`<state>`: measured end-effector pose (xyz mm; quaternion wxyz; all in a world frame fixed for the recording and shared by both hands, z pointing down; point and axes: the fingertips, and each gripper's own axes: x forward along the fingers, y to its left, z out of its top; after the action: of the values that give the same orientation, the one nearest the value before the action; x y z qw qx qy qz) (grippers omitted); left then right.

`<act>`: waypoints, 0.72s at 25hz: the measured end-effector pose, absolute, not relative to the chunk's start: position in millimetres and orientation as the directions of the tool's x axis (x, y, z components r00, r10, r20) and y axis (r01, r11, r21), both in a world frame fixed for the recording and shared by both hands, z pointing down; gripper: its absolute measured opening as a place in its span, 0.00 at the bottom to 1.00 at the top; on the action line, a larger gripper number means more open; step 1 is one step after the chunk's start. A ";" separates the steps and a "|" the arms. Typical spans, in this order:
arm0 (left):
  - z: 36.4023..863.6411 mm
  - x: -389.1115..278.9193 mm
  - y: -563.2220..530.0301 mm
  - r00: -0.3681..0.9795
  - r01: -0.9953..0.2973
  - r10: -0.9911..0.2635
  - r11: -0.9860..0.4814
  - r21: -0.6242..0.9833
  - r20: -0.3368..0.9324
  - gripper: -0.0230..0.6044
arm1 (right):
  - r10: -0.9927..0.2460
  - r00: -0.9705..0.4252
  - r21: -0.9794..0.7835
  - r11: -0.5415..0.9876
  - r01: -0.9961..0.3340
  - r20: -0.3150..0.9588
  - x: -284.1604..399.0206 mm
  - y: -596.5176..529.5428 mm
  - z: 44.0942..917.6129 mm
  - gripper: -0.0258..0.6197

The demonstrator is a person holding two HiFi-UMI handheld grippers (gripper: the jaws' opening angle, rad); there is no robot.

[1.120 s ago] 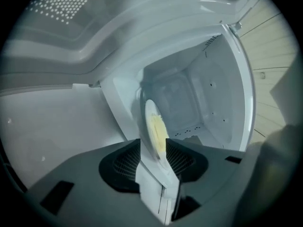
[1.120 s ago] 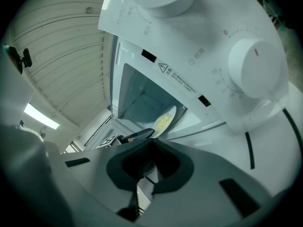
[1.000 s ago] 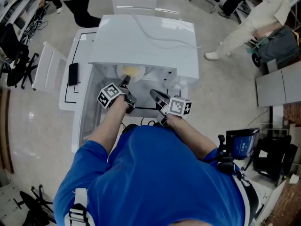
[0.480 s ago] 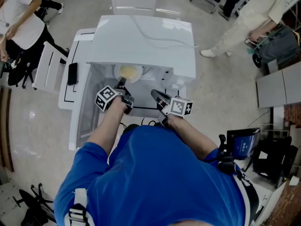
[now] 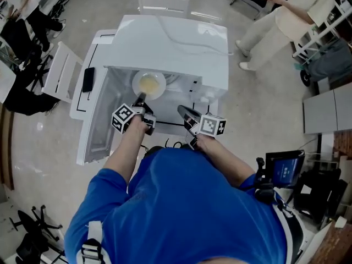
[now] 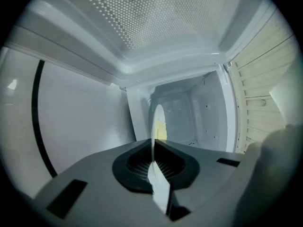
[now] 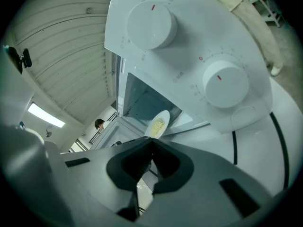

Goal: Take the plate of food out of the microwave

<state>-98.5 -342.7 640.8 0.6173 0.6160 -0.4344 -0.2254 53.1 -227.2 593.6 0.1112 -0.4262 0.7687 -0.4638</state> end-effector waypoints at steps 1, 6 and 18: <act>641.1 -99.7 -339.7 0.515 -0.252 -0.818 0.143 0.957 0.257 0.06 | -0.755 -0.617 -0.808 0.210 -0.550 0.224 53.6 -226.0 593.4 0.05; 640.4 -104.1 -324.0 0.482 -0.227 -0.842 0.147 0.963 0.243 0.06 | -0.737 -0.640 -0.811 0.227 -0.539 0.219 57.3 -218.9 592.8 0.05; 629.0 -120.1 -275.2 0.361 -0.181 -0.907 0.159 0.971 0.216 0.06 | -0.663 -0.721 -0.826 0.280 -0.489 0.202 69.1 -202.9 595.2 0.05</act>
<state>-120.1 -275.2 629.0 0.5944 0.5720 -0.4756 -0.3055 69.1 -202.9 595.2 0.0905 -0.3623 0.7950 -0.4781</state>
